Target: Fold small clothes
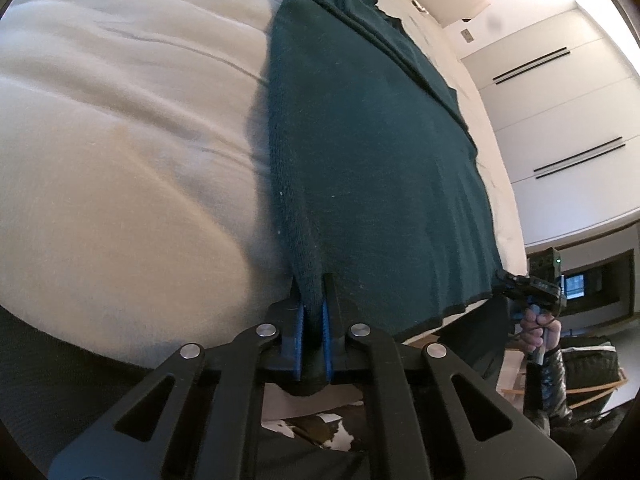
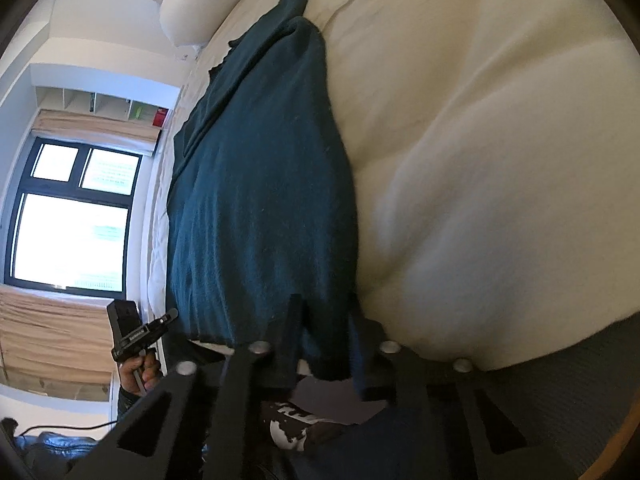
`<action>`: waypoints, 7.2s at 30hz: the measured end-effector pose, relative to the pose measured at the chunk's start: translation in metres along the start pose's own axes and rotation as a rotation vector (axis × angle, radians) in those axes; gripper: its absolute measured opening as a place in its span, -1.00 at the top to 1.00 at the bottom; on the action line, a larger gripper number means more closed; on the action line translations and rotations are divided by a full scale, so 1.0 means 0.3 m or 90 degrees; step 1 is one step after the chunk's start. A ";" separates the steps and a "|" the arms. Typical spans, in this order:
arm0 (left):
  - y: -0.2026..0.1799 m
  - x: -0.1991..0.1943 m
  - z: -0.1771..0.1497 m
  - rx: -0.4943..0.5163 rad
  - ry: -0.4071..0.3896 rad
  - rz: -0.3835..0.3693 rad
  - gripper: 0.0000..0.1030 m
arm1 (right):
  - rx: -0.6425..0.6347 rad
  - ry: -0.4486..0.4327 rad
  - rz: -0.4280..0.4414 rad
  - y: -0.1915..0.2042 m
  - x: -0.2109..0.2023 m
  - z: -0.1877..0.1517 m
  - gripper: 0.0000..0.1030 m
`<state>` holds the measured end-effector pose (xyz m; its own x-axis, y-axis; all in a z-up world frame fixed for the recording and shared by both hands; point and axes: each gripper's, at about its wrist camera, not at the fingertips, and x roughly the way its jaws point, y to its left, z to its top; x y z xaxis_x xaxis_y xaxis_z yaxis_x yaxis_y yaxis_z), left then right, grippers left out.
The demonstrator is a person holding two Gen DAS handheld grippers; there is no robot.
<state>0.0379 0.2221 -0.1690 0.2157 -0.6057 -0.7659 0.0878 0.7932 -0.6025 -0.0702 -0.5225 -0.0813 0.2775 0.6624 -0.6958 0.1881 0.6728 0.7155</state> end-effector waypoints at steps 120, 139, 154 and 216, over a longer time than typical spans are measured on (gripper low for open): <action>-0.020 0.327 1.059 0.032 -0.180 0.024 0.35 | -0.092 -0.247 -0.054 0.346 0.411 0.938 -0.04; 0.002 0.306 1.000 0.013 -0.213 0.041 0.92 | -0.085 -0.241 -0.081 0.326 0.437 0.949 0.16; 0.091 0.271 0.857 -0.069 -0.250 0.040 0.92 | -0.012 -0.238 -0.066 0.195 0.433 0.993 1.00; -0.116 0.471 1.413 0.048 -0.242 0.178 0.84 | -0.080 -0.201 0.095 0.481 0.682 1.060 -0.04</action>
<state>0.4774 0.1356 -0.1611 0.5801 -0.3132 -0.7519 0.0426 0.9335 -0.3560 0.3134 -0.3948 -0.1007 0.5735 0.6356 -0.5168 0.0112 0.6247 0.7808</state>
